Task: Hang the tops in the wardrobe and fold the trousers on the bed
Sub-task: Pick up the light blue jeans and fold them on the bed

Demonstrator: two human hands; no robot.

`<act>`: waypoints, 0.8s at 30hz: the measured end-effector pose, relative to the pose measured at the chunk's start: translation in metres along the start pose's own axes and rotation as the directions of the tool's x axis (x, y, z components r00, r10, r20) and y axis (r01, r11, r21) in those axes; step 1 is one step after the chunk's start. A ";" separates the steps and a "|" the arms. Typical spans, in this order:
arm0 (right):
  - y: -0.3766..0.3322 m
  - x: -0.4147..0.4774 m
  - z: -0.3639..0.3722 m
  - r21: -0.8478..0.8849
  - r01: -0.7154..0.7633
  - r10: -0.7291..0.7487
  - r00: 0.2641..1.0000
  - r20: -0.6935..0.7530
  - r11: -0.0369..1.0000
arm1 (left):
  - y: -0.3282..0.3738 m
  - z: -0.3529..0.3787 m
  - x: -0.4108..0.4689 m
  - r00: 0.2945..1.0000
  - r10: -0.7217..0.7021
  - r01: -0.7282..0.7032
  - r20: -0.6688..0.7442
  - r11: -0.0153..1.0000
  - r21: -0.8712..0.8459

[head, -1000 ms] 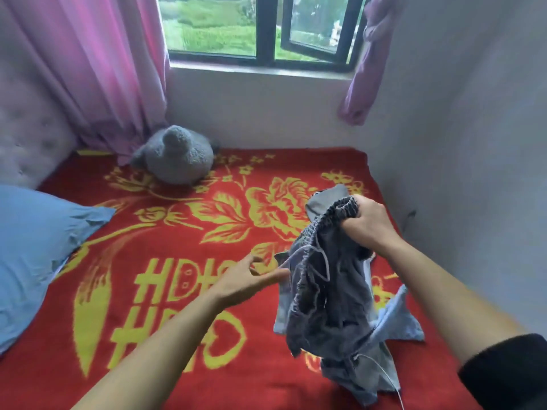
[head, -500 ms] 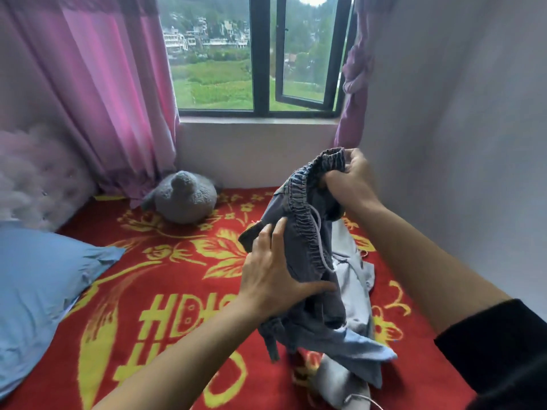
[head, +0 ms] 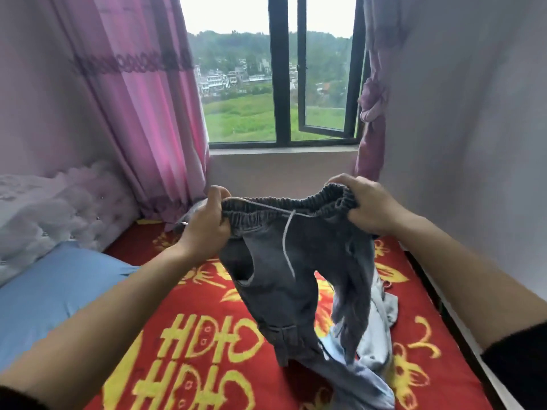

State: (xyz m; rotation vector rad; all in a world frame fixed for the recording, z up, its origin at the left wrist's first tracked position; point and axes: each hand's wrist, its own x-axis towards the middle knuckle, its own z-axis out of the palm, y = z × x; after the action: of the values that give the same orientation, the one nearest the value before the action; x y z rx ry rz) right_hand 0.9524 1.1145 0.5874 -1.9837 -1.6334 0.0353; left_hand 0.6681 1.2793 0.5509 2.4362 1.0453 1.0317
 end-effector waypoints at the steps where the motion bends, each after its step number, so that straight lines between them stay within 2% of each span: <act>1: 0.006 -0.003 0.007 -0.006 -0.010 0.011 0.999 0.049 1.000 | 0.002 0.000 0.002 0.997 0.015 -0.017 0.072 0.999 0.037; 5: 0.027 -0.024 0.035 0.101 -0.070 0.049 0.978 0.201 0.992 | 0.011 0.007 0.005 0.955 0.041 -0.093 0.294 0.982 0.166; 8: 0.041 -0.034 0.051 0.280 -0.193 0.097 0.941 0.324 0.941 | 0.015 0.015 0.004 0.933 0.118 -0.238 0.341 0.913 0.333; 9: 0.045 -0.037 0.055 0.291 -0.214 0.107 0.933 0.342 0.932 | 0.016 0.016 0.002 0.927 0.171 -0.295 0.335 0.882 0.366; 11: 0.047 -0.040 0.062 0.212 -0.174 0.099 0.941 0.324 0.962 | 0.015 0.014 0.001 0.920 0.288 -0.383 0.265 0.803 0.457; 13: 0.043 -0.039 0.060 0.110 -0.116 0.080 0.955 0.286 0.987 | 0.013 0.005 0.004 0.914 0.349 -0.404 0.208 0.719 0.566; 16: 0.026 -0.030 0.048 -0.003 -0.041 0.041 0.972 0.231 0.999 | 0.005 -0.017 0.012 0.891 0.399 -0.439 0.214 0.644 0.626; 18: 0.008 -0.024 0.041 -0.126 0.017 0.004 0.986 0.165 0.992 | 0.001 -0.038 0.019 0.901 0.388 -0.418 0.194 0.662 0.622; 20: -0.019 -0.021 0.036 -0.233 0.076 -0.056 0.994 0.091 0.969 | -0.005 -0.063 0.024 0.934 0.326 -0.348 0.149 0.726 0.594; 24: -0.082 -0.015 0.027 -0.322 0.111 -0.116 0.993 0.006 0.940 | -0.033 -0.116 0.023 0.968 0.200 -0.250 0.151 0.800 0.545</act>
State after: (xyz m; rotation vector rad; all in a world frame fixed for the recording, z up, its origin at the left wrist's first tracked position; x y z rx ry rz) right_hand 0.8651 1.1193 0.5951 -2.1133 -1.8370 -0.3068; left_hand 0.5793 1.3174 0.6264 3.1151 1.1795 0.7392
